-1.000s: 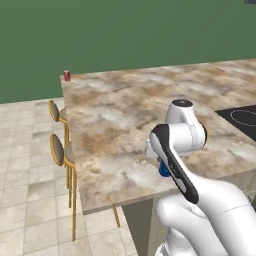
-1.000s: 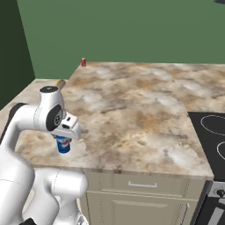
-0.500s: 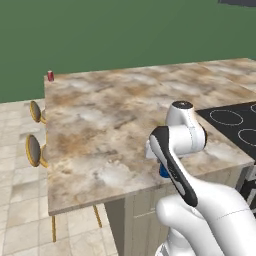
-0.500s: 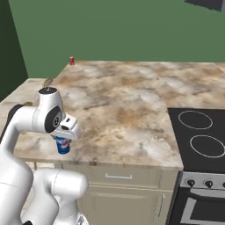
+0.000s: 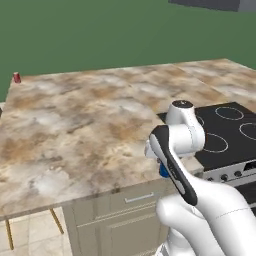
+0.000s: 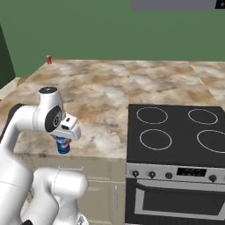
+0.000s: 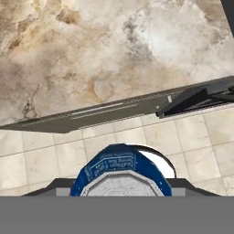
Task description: Four empty soda cans are scattered around the kitchen. Gather all the cans and cluster them next to the stove for recycling.
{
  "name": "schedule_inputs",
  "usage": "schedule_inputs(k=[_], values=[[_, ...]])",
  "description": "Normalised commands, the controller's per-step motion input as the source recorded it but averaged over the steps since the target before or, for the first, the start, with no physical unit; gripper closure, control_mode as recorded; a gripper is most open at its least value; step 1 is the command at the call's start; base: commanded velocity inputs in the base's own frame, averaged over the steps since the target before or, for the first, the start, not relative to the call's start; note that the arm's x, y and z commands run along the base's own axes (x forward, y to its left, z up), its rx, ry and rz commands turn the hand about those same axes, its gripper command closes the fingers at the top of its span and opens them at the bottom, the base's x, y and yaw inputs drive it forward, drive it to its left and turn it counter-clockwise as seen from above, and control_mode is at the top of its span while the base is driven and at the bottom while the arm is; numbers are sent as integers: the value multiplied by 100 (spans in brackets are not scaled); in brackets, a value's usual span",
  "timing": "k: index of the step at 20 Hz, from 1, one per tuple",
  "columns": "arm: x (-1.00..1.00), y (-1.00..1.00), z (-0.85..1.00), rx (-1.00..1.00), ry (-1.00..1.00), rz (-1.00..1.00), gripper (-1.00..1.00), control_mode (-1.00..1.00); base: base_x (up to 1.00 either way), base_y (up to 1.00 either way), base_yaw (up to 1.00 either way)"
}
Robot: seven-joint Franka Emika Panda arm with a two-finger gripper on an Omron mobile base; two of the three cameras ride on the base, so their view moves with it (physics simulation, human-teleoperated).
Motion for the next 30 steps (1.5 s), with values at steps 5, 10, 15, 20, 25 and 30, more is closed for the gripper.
schedule_inputs(k=[5, 10, 15, 20, 25, 30], values=[[0, 0, 0, 0, 0, 0, 100, 100, -1, -100, 2], [0, 0, 0, 0, 0, 0, 100, 100, 0, -97, 5], [0, 0, 0, 0, 0, 0, 100, 100, 0, -99, 4], [0, 0, 0, 0, 0, 0, 100, 100, 0, -100, 3], [0, 0, 0, 0, 0, 0, 100, 100, 0, -100, 2], [0, 0, 0, 0, 0, 0, 100, 100, 6, -97, 0]])
